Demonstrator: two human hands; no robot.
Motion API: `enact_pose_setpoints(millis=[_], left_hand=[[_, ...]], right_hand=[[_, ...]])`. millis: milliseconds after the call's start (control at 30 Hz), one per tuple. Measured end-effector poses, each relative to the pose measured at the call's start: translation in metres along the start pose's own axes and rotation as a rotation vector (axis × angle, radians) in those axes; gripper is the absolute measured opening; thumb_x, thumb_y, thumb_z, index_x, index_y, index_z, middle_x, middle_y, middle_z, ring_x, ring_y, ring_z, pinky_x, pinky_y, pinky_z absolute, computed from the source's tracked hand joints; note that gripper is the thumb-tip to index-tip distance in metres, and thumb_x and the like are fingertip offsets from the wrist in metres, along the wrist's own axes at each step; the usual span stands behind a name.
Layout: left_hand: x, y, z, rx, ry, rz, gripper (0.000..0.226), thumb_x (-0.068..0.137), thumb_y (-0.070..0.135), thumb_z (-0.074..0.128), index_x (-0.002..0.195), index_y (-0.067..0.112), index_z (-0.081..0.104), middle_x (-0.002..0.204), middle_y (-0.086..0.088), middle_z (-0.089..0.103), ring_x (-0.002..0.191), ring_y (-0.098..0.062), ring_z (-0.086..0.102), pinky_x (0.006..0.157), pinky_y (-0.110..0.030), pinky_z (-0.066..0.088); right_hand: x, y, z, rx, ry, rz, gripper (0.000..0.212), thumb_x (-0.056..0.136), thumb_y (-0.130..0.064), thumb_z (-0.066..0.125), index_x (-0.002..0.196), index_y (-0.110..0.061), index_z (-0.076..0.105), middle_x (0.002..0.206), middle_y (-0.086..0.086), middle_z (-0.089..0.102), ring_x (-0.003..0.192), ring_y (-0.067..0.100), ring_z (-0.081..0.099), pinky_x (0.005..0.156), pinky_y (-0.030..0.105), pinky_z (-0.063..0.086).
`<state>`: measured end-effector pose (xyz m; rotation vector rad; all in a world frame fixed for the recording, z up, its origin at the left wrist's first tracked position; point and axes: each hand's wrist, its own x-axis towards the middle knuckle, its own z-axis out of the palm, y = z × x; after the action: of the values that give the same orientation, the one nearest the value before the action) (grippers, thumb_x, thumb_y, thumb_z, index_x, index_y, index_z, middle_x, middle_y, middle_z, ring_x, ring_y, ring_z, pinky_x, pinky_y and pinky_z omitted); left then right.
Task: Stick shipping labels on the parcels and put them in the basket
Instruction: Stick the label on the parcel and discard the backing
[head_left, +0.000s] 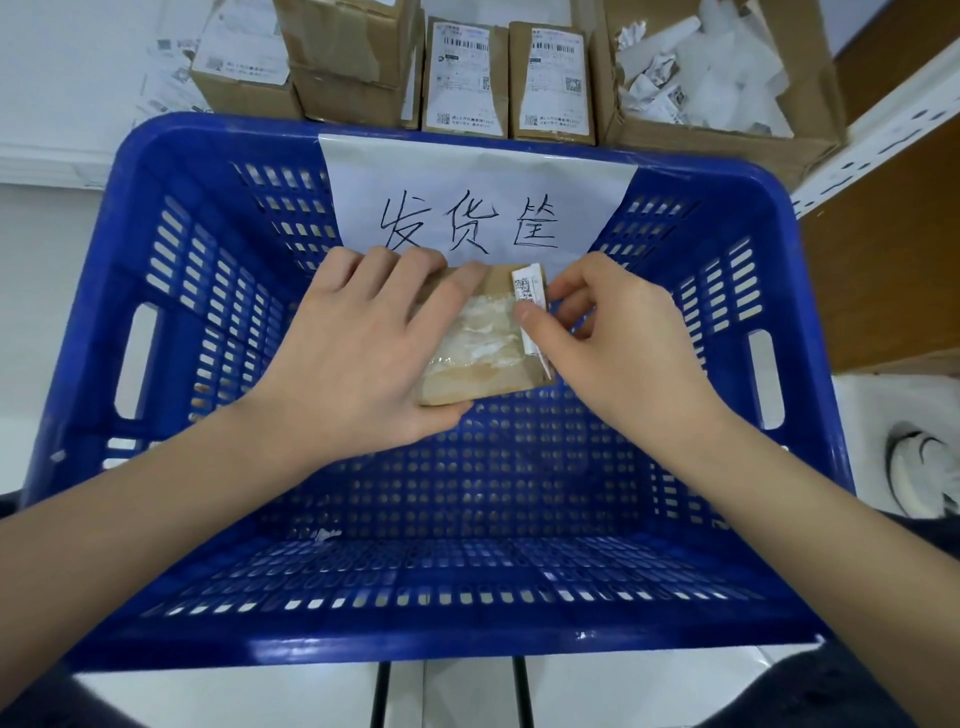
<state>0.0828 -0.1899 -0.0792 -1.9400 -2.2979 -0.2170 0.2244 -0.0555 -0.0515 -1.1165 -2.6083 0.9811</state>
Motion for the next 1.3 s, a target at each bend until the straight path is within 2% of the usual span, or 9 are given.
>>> enact_pose_setpoints(millis=[200,400,533,700,800,900,1100,1200,1300], left_hand=[[0.000,0.001,-0.001,0.018,0.007,0.004,0.080,0.071,0.062,0.045,0.131,0.009,0.040,0.112,-0.017,0.058,0.089,-0.035,0.057,0.077,-0.044,0.034],[0.000,0.003,-0.001,0.032,0.035,0.013,0.082,0.073,0.061,0.052,0.135,0.009,0.037,0.113,-0.017,0.058,0.090,-0.035,0.057,0.078,-0.044,0.034],[-0.001,0.002,-0.002,0.093,0.050,0.036,0.085,0.073,0.059,0.059,0.137,0.009,0.036,0.116,-0.020,0.057,0.092,-0.037,0.057,0.079,-0.045,0.036],[-0.001,0.002,-0.005,0.177,0.062,0.060,0.085,0.071,0.057,0.064,0.136,0.007,0.041,0.118,-0.022,0.056,0.093,-0.038,0.056,0.079,-0.047,0.035],[-0.001,0.002,-0.006,0.221,0.059,0.080,0.089,0.068,0.056,0.070,0.136,0.007,0.040,0.118,-0.022,0.055,0.094,-0.038,0.055,0.080,-0.047,0.034],[-0.002,0.003,-0.005,0.228,0.050,0.087,0.088,0.069,0.056,0.071,0.135,0.007,0.042,0.118,-0.022,0.055,0.093,-0.037,0.055,0.080,-0.046,0.035],[-0.003,0.005,-0.004,0.207,0.043,0.073,0.086,0.070,0.057,0.070,0.133,0.007,0.042,0.117,-0.023,0.055,0.092,-0.038,0.056,0.079,-0.046,0.037],[-0.004,0.010,-0.005,0.161,0.046,0.037,0.080,0.073,0.058,0.059,0.132,0.007,0.042,0.117,-0.022,0.056,0.090,-0.037,0.057,0.077,-0.045,0.036],[-0.007,0.013,-0.005,0.203,0.052,0.004,0.076,0.074,0.055,0.055,0.133,0.009,0.043,0.117,-0.020,0.057,0.090,-0.036,0.057,0.076,-0.046,0.037]], right_hand=[[0.002,0.000,0.003,0.069,0.000,-0.011,0.025,0.088,-0.036,0.064,0.070,-0.025,0.051,0.061,-0.013,0.053,0.061,0.009,0.052,0.069,0.040,0.050],[0.004,0.001,-0.003,0.266,0.003,0.036,0.029,0.083,-0.023,0.070,0.061,-0.014,0.054,0.051,-0.005,0.051,0.053,0.011,0.044,0.059,0.035,0.042],[0.007,0.000,-0.009,0.272,-0.027,0.058,0.027,0.086,-0.025,0.066,0.063,-0.013,0.058,0.052,-0.004,0.052,0.053,0.010,0.044,0.061,0.034,0.041],[0.010,0.001,-0.010,0.324,-0.028,0.003,0.015,0.089,-0.013,0.064,0.076,-0.006,0.062,0.067,-0.002,0.057,0.061,0.008,0.049,0.061,0.020,0.042],[0.010,0.000,-0.011,0.352,-0.010,-0.003,0.011,0.086,-0.007,0.064,0.075,-0.008,0.061,0.067,-0.002,0.057,0.061,0.008,0.050,0.059,0.018,0.043],[0.011,0.001,-0.012,0.320,-0.026,-0.005,0.019,0.086,-0.010,0.066,0.068,-0.012,0.059,0.062,-0.004,0.056,0.056,0.004,0.049,0.055,0.014,0.041],[0.009,0.004,-0.008,0.115,0.004,-0.081,0.024,0.093,-0.029,0.059,0.076,-0.012,0.060,0.061,-0.003,0.057,0.058,0.015,0.051,0.060,0.035,0.043],[0.009,0.003,-0.006,0.066,0.006,-0.144,0.024,0.096,-0.029,0.054,0.078,-0.012,0.055,0.056,-0.006,0.049,0.053,0.016,0.044,0.056,0.037,0.041],[0.009,0.001,-0.009,0.059,-0.026,-0.215,0.016,0.093,-0.026,0.058,0.085,-0.012,0.058,0.068,-0.006,0.056,0.066,0.018,0.052,0.064,0.045,0.048]])
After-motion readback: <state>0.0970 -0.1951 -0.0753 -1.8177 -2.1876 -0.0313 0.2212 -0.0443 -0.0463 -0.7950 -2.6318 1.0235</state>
